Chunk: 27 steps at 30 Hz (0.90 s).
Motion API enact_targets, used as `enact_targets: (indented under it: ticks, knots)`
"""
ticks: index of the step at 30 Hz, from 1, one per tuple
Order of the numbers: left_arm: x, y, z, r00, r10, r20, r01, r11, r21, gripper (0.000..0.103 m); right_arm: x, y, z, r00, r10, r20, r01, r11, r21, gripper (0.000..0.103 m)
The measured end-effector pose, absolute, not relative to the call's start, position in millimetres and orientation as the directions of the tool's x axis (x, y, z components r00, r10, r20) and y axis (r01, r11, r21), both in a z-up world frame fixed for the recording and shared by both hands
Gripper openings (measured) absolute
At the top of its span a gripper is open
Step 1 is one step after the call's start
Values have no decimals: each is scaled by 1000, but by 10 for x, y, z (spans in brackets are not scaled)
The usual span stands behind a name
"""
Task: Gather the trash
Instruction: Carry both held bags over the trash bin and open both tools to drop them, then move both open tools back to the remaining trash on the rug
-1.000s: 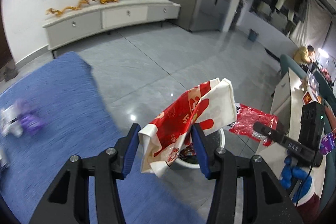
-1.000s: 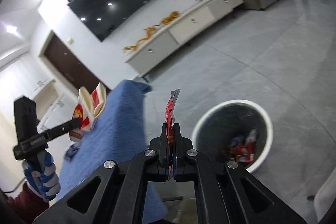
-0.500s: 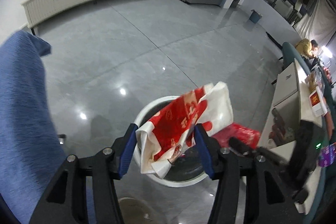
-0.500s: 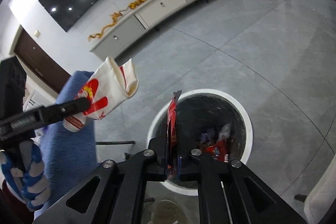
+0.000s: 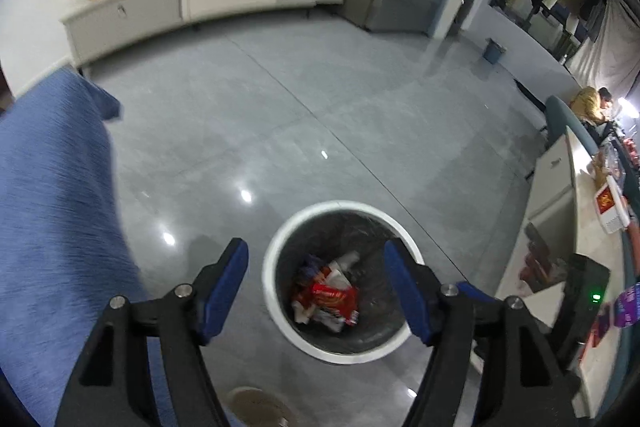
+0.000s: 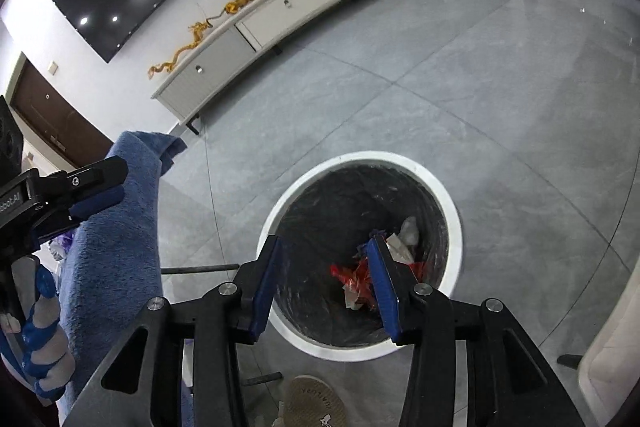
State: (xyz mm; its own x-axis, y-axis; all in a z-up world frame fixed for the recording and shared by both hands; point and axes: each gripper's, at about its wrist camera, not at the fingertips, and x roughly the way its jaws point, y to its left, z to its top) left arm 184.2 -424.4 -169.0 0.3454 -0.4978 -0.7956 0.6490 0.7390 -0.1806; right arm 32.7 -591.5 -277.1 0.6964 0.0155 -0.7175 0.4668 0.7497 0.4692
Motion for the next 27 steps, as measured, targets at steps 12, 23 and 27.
enact_targets:
  ticks: [12, 23, 27]
  knots:
    - [1087, -3424, -659, 669, -494, -555, 590, 807, -7, 69, -178, -5494, -1786, 767, -126, -629, 420, 840, 344, 53]
    - [424, -2559, 35, 786, -492, -374, 529, 849, -4, 69, -618, -4922, -840, 854, -184, -487, 347, 898, 271, 66]
    - [226, -2262, 178, 810, -488, -326, 511, 860, -19, 69, -699, -4674, -561, 877, -183, -445, 314, 918, 241, 69]
